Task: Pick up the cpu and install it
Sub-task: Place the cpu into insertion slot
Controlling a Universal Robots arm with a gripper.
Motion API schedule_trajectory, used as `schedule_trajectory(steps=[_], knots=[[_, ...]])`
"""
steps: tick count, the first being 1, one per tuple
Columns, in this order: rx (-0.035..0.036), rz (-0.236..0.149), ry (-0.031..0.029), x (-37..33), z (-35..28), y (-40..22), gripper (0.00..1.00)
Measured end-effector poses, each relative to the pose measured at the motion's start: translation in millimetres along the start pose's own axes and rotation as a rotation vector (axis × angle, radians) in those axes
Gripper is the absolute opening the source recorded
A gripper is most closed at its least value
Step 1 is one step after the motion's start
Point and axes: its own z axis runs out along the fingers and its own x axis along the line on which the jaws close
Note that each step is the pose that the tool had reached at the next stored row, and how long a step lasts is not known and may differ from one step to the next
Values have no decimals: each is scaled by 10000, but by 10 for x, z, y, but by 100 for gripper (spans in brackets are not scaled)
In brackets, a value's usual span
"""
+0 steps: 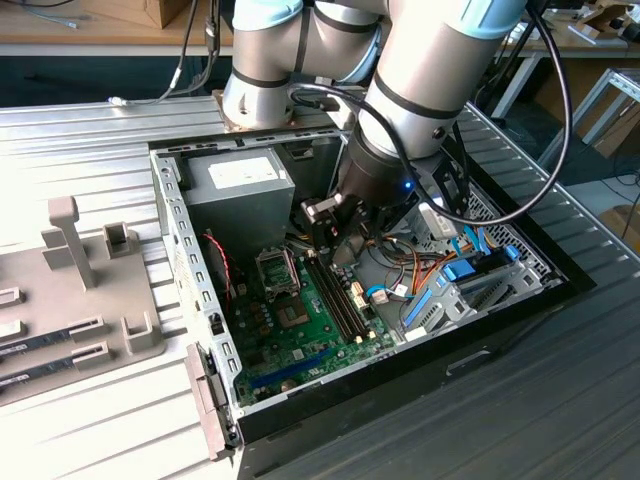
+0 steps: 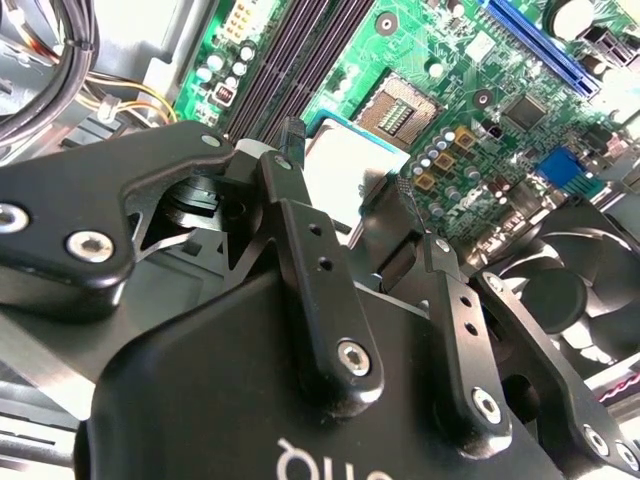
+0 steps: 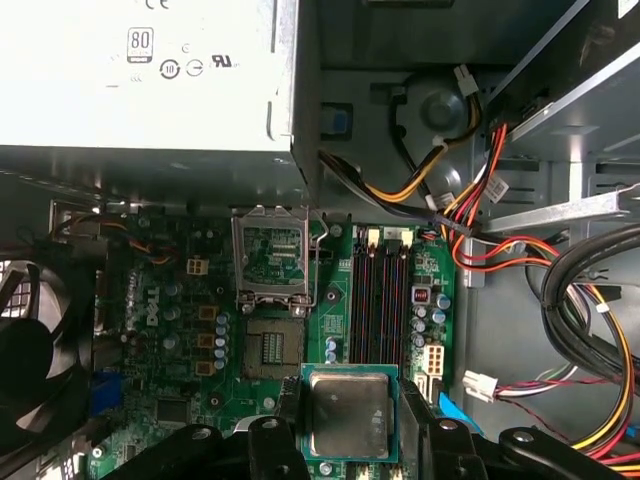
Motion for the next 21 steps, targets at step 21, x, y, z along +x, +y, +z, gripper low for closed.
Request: schedule_trajectory(steps=[21], knots=[[0, 0, 0, 1, 18, -44, 47]])
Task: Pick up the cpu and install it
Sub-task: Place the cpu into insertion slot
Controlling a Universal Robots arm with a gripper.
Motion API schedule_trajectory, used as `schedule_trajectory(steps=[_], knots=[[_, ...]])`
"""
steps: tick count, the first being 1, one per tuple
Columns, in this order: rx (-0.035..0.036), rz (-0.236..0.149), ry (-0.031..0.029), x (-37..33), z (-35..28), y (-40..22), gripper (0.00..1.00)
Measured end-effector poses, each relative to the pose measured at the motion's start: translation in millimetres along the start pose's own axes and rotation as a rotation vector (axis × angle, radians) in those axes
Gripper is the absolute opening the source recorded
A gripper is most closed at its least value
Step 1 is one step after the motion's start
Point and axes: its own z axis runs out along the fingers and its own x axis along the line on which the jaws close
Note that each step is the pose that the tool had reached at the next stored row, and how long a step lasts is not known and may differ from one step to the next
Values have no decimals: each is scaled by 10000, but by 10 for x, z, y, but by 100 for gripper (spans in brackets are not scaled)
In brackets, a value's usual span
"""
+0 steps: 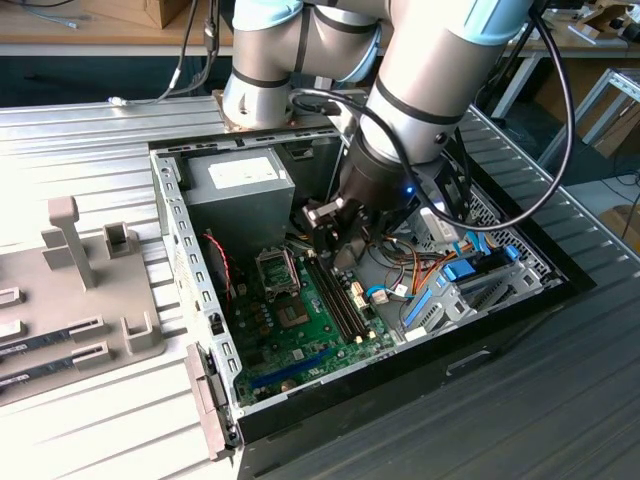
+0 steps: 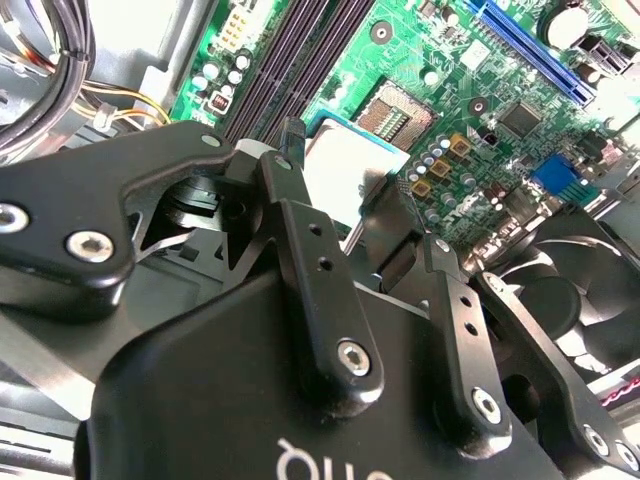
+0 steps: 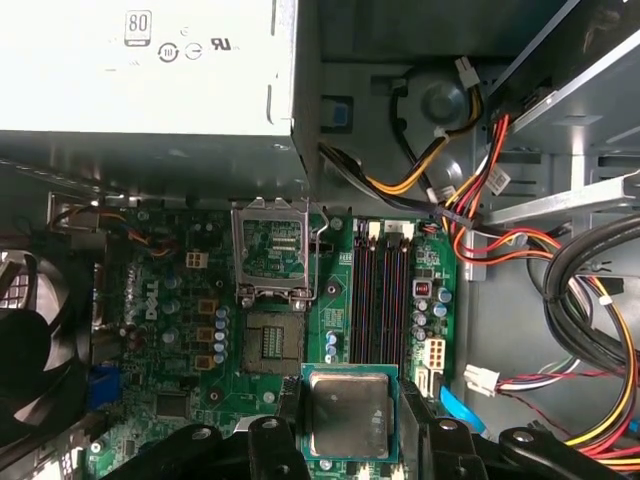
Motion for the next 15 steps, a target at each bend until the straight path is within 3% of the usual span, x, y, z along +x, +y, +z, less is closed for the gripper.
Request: schedule_trajectory(steps=[3, 5, 15], knots=[[0, 0, 0, 1, 6, -16, 47], [0, 0, 0, 10, 29, -64, 47], [-6, 0, 0, 29, 35, -64, 47]])
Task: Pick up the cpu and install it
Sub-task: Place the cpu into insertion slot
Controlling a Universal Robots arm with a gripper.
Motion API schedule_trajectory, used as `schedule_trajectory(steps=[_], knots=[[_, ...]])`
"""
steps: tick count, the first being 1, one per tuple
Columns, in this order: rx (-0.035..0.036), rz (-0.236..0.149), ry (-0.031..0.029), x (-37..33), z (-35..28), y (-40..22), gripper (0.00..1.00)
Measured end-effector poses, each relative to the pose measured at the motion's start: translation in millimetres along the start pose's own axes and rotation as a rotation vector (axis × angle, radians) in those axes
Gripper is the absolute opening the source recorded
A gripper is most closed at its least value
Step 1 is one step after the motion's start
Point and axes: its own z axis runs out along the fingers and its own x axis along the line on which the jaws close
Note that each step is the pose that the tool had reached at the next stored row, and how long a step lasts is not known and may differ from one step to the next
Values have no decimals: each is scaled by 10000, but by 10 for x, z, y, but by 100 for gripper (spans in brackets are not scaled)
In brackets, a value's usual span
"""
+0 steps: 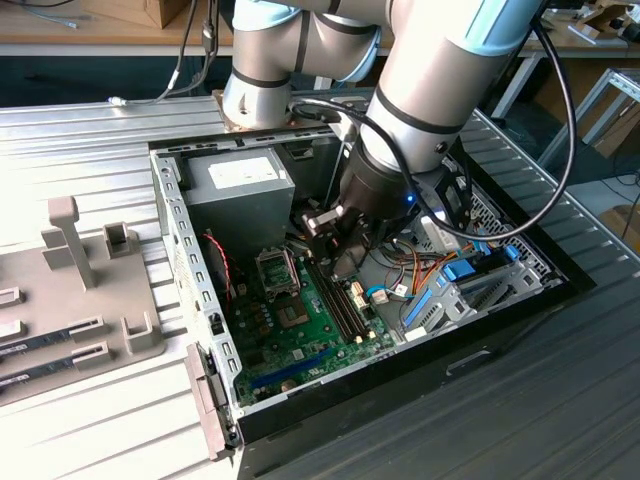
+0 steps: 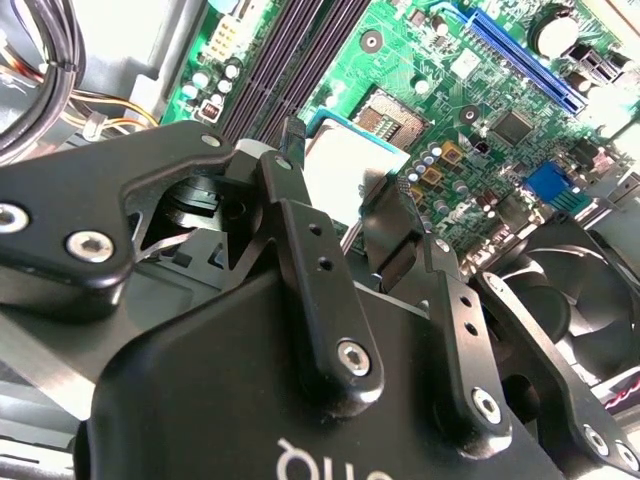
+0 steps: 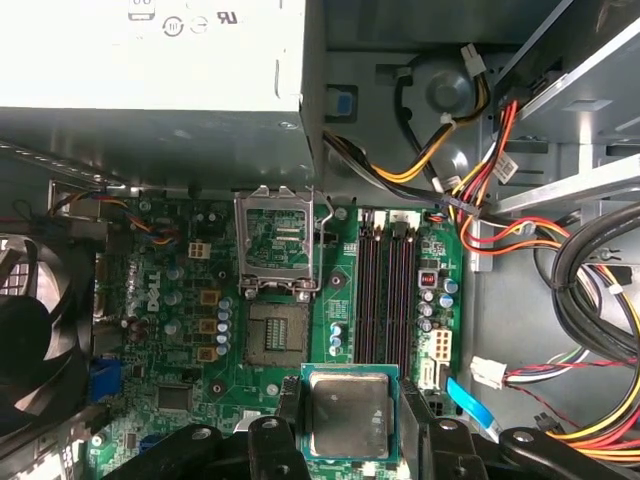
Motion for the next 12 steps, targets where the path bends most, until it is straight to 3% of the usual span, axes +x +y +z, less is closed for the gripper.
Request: schedule_trajectory(steps=[12], knots=[[0, 0, 0, 11, 19, 0, 47]])
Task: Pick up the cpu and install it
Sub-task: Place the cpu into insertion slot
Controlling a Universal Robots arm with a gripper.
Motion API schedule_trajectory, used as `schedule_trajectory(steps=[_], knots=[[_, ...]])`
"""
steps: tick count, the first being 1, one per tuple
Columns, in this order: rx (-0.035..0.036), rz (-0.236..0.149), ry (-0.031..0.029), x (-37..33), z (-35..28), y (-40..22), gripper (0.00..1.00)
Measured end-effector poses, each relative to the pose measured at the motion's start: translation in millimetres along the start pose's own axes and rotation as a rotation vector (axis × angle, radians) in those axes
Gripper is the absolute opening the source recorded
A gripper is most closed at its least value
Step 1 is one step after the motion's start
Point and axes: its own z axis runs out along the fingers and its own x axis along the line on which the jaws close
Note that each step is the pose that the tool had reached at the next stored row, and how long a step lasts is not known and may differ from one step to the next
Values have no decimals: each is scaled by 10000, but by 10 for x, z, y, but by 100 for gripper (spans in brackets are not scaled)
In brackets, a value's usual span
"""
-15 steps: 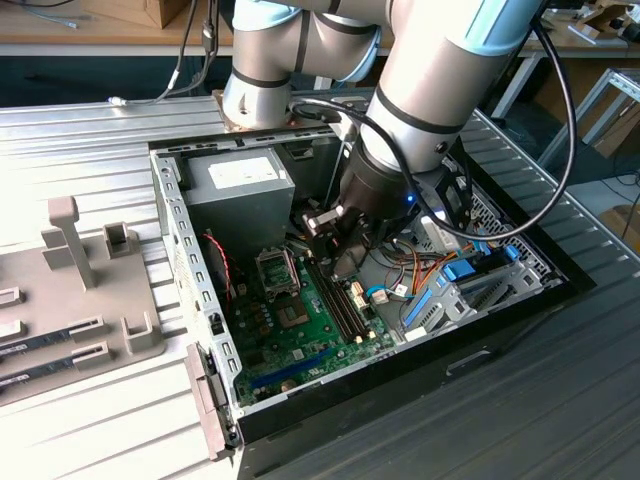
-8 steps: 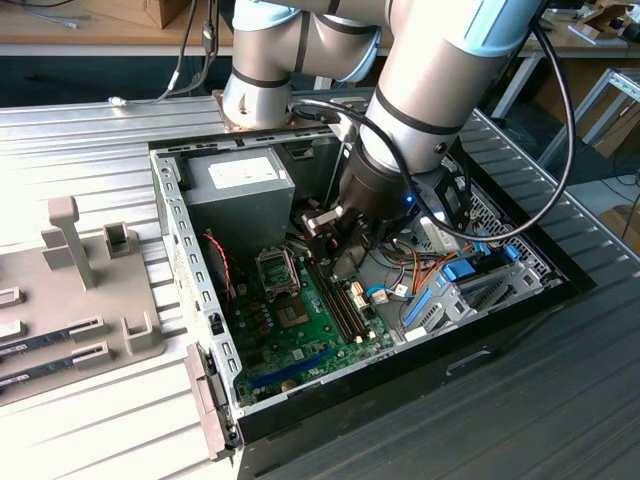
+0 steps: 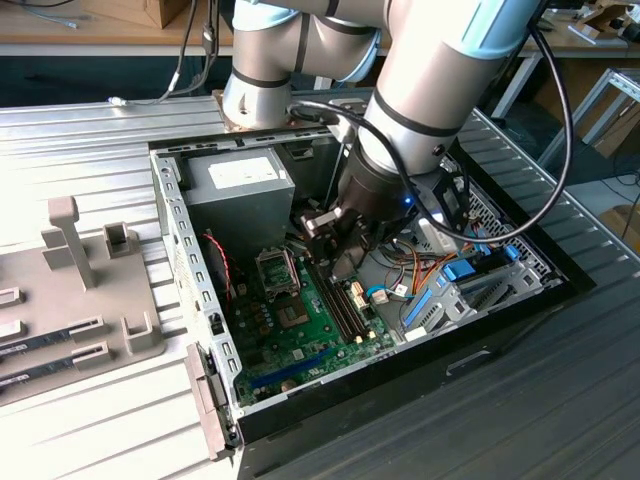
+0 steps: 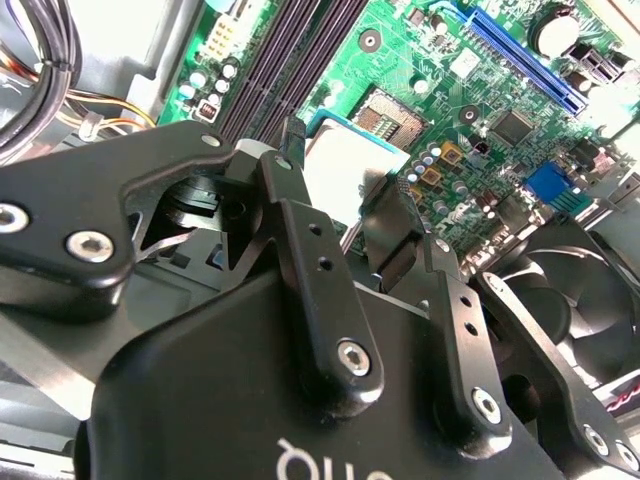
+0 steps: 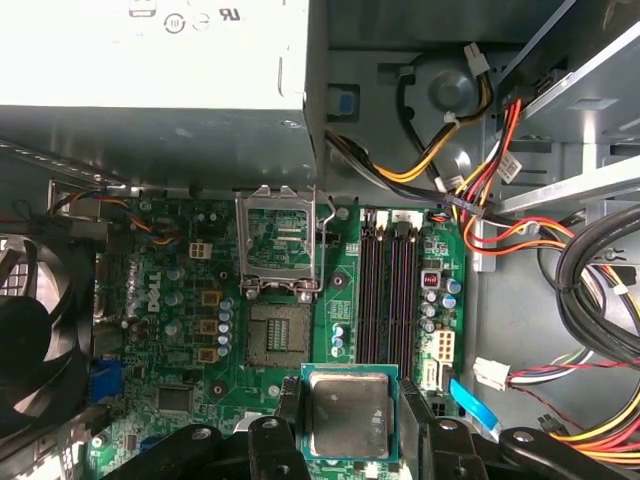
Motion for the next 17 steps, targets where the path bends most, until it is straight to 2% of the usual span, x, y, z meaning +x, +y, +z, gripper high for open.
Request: schedule_trajectory(steps=[17], knots=[[0, 0, 1, 27, 28, 0, 47]])
